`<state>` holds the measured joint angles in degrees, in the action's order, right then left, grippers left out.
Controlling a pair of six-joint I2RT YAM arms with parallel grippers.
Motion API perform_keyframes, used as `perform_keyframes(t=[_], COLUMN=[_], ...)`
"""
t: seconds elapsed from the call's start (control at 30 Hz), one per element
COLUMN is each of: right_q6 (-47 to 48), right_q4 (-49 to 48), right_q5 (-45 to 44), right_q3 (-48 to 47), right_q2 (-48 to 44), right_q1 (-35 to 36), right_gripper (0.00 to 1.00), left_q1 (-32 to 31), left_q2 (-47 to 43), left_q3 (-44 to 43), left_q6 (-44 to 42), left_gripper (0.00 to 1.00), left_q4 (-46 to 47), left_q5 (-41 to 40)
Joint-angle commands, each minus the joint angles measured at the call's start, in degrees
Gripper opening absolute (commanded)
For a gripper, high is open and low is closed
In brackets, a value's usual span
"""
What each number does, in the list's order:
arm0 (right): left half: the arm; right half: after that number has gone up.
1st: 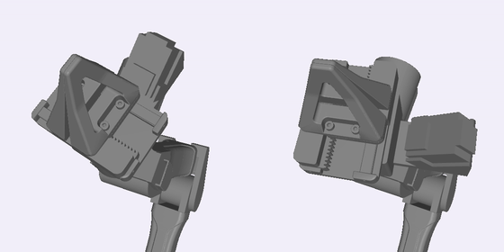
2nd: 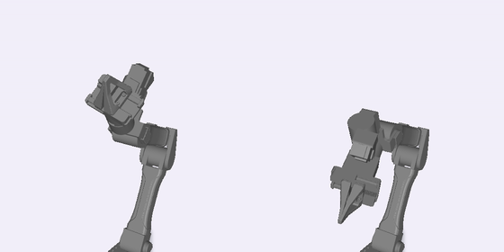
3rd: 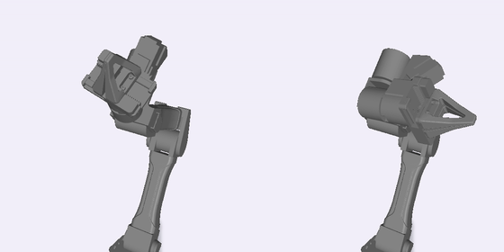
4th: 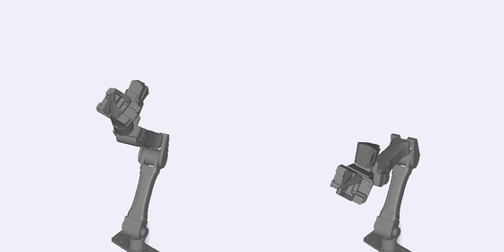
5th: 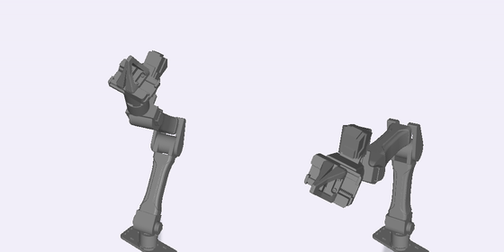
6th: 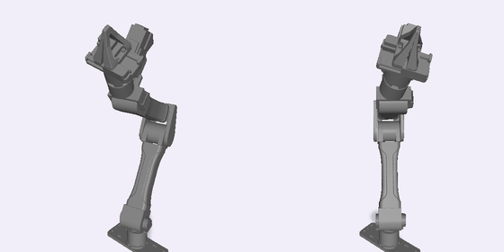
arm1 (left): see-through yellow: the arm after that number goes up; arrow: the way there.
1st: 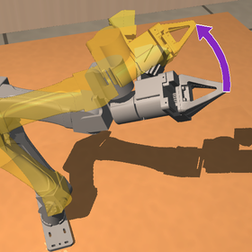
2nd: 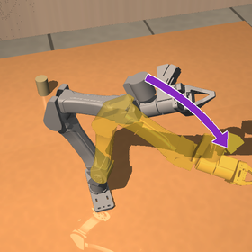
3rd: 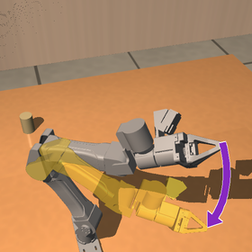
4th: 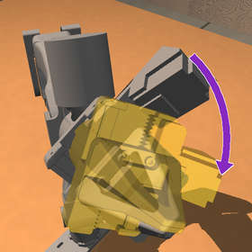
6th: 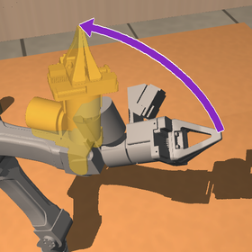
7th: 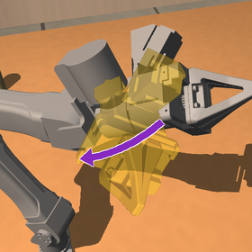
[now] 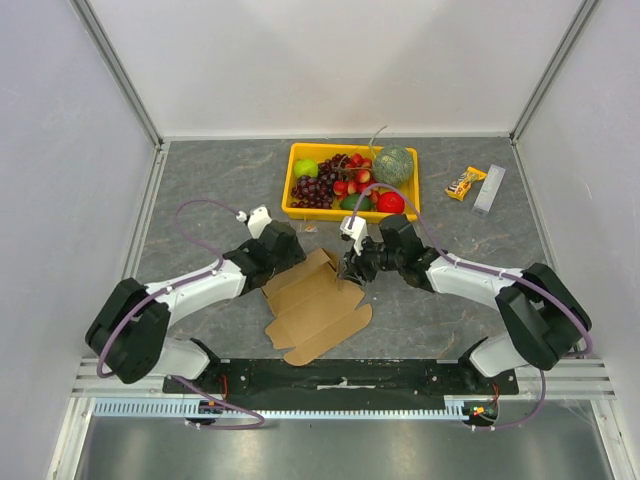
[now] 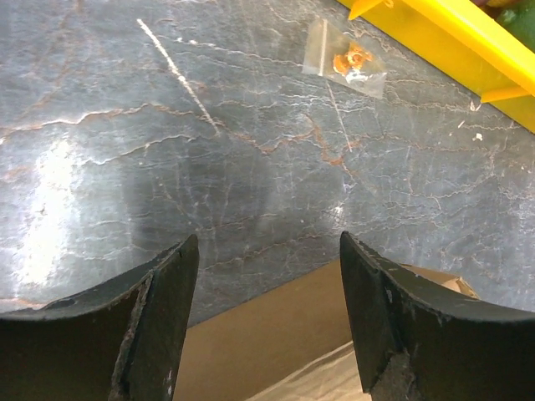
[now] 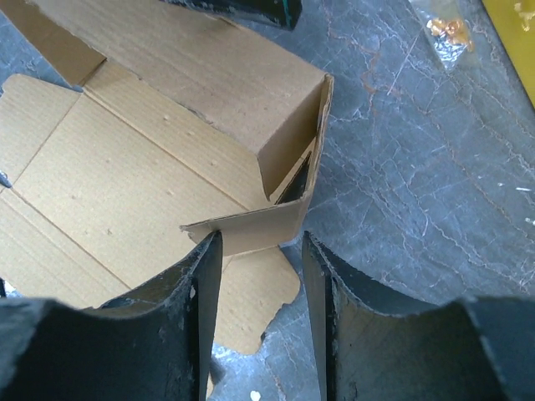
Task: Fold the paper box
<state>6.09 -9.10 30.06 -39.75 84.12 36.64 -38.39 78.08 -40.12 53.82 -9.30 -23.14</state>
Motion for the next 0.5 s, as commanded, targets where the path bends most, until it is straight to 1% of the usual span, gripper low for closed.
perform_keyframes(t=[0.0,0.47], right_q6=[1.9,3.2], right_q4=[-5.2,-9.3], right_q5=[1.4,4.6], right_q3=[0.5,-0.4], right_q2=[1.5,5.4], right_q1=[0.2,0.2], right_gripper=[0.50,0.47], left_q1=[-0.1,-1.0], left_q2=[2.6,8.3], left_q3=[-3.7,-6.9], left_q6=[-3.6,-5.4], left_gripper=[0.74,0.73], left_q4=[4.1,6.5], left_q5=[2.1,4.9])
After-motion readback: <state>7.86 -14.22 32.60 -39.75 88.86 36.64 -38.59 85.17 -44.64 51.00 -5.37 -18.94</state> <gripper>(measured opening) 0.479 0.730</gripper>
